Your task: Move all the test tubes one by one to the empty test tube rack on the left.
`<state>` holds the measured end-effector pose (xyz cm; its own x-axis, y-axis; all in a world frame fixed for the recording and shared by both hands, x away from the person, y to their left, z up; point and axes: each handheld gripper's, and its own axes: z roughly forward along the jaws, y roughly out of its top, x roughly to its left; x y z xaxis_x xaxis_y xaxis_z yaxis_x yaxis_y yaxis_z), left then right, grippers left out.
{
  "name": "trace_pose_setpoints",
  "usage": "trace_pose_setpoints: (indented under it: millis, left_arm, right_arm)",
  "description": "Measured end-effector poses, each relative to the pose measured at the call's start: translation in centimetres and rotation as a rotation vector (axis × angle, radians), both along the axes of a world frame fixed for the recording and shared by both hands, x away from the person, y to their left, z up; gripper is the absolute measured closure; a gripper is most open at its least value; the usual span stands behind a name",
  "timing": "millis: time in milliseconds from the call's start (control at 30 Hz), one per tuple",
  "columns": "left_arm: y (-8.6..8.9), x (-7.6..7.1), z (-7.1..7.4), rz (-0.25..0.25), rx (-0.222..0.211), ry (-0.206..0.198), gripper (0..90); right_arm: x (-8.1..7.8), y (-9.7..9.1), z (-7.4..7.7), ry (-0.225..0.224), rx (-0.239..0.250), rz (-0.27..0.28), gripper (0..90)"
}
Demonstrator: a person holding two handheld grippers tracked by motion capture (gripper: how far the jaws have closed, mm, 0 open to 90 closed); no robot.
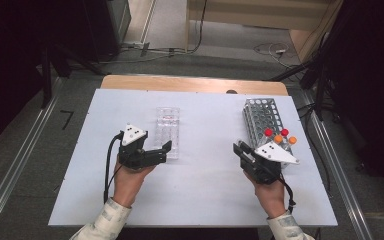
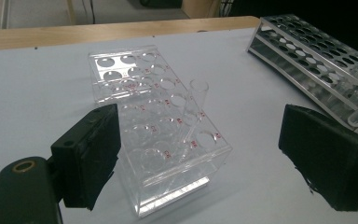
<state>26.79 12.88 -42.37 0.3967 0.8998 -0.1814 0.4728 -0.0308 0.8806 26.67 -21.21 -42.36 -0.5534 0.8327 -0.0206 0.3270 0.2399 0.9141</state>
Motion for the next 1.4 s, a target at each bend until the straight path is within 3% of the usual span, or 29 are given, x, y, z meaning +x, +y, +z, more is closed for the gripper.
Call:
trace_pose_setpoints:
  millis: [267,600,900,1067,1233,1400]
  left_arm:
    - [-0.1,-0.1,0.2,-0.002,0.003,-0.006,12.6]
    - [-1.4,-0.4,0.4,-0.044,0.022,0.001,10.7]
    - [-2.8,-0.9,0.9,-0.101,0.022,-0.016,12.8]
    - [-3.7,-1.2,1.0,-0.129,0.045,-0.035,20.7]
    - [-4.2,-1.1,0.9,-0.182,0.015,-0.03,32.2]
    - [-4.5,-1.0,0.7,-0.209,0.016,-0.021,45.7]
  right_arm:
    - [0.3,2.7,-0.7,0.013,-0.012,0.051,73.2]
    - [0.5,6.3,-1.6,0.034,-0.014,0.117,73.2]
    - [0.2,8.9,-2.4,0.047,-0.017,0.165,73.3]
    - [0.1,10.1,-2.7,0.05,-0.017,0.186,73.4]
    - [-0.1,10.9,-2.8,0.047,-0.013,0.206,73.4]
    - [-0.4,11.5,-2.9,0.044,-0.019,0.218,73.4]
